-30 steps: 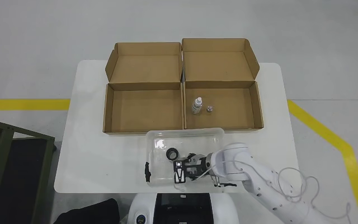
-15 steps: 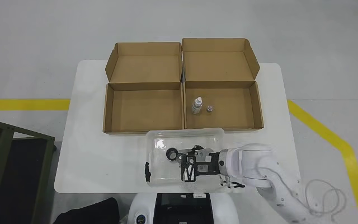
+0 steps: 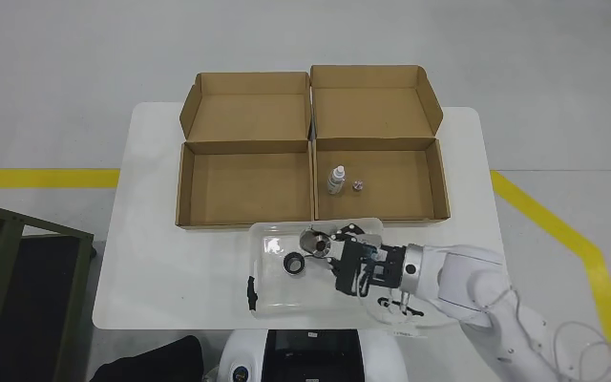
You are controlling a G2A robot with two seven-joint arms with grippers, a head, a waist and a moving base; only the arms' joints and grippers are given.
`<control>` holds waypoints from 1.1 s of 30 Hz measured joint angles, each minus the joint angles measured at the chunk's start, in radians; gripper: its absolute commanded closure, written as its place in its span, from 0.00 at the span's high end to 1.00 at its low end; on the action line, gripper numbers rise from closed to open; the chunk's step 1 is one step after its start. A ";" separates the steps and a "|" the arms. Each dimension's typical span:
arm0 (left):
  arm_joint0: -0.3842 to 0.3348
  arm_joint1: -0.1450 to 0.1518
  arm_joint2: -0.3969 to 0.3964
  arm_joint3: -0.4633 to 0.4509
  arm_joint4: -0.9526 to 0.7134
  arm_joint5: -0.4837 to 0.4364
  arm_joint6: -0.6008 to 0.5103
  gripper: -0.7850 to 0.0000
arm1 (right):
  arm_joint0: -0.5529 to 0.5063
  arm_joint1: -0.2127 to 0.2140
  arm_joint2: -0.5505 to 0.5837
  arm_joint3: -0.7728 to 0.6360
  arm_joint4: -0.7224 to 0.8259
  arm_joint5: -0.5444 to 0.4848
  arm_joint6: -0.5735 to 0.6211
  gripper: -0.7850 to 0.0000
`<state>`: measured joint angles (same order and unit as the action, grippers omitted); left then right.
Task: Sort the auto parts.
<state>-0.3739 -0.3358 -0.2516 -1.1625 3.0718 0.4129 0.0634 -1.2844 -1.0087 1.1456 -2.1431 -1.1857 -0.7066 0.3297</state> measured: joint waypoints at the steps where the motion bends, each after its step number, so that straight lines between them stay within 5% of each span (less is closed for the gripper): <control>1: 0.000 0.000 0.000 0.000 0.000 0.000 0.000 1.00 | -0.003 0.000 0.009 0.000 0.007 0.007 -0.027 0.00; 17: 0.000 0.000 0.000 0.000 0.000 0.000 0.000 1.00 | 0.017 -0.012 0.095 0.037 0.163 0.070 -0.282 0.00; 33: 0.000 0.000 0.000 0.000 0.000 0.000 0.000 1.00 | 0.062 -0.022 0.150 0.024 0.235 0.075 -0.385 0.00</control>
<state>-0.3739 -0.3358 -0.2516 -1.1625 3.0718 0.4129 0.0634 -1.2228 -1.0310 1.2951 -2.1195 -0.9511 -0.6319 -0.0557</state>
